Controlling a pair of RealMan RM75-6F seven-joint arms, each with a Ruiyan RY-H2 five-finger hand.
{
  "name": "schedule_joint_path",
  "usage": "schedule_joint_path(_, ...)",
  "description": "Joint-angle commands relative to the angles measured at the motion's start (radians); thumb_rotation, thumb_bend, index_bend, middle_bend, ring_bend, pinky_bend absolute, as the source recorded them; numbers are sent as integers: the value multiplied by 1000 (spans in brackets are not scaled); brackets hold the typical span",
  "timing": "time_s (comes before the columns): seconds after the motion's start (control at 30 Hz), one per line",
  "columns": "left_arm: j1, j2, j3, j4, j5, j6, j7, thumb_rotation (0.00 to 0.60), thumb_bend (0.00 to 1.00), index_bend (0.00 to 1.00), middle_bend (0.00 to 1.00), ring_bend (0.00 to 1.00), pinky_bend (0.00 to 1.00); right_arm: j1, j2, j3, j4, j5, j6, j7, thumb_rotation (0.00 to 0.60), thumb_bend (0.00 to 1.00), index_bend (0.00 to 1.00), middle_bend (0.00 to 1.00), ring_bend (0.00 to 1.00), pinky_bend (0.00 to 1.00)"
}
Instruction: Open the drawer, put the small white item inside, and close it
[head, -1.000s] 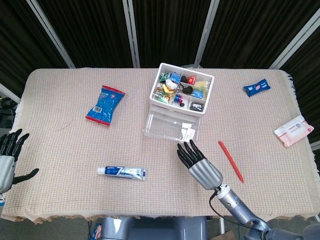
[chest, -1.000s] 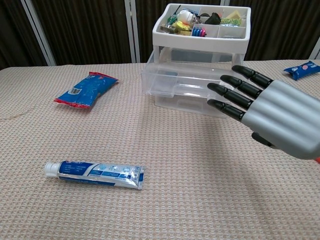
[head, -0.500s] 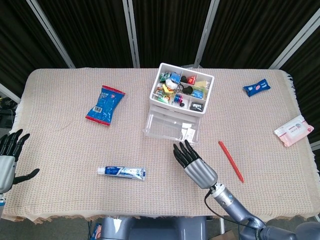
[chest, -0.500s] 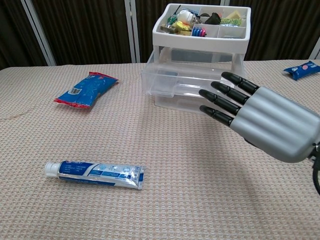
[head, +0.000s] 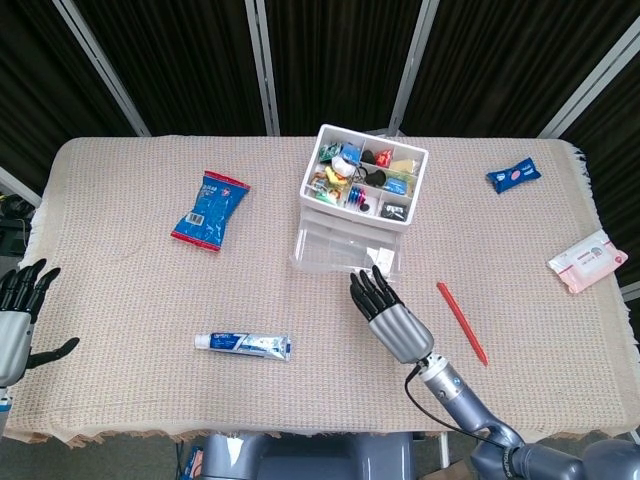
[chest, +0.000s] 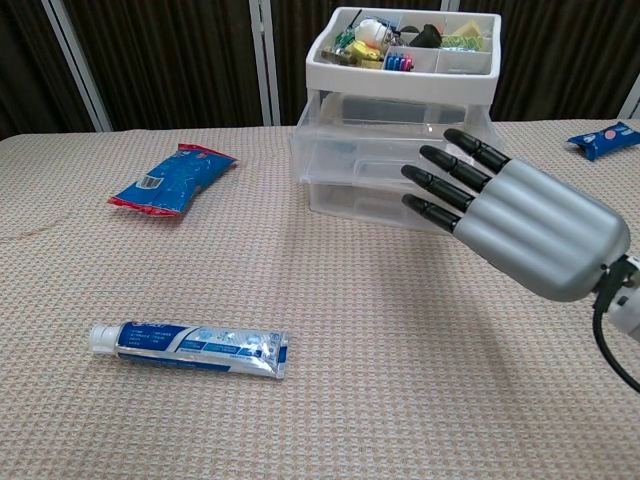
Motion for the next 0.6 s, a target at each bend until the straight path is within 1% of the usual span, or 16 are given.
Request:
schedule_joint_path(0.03,0,0,0,0,0,0,1,600,135,89,0,0,0,4,-2,3,0,4,-3,-4,600,184,109,0,0,0)
schedule_joint_path(0.33,0,0,-1,-1,-1,0,0,600,136,88,0,0,0,19,-13,17,1,26,-18,-24,600,185,111,0,0,0)
schedule_joint_path(0.6,0,0,-3,-1,-4,1,-2,600,136,89,0,0,0,42,-36,44,13,63,-46,-44,600,184,112,0,0,0)
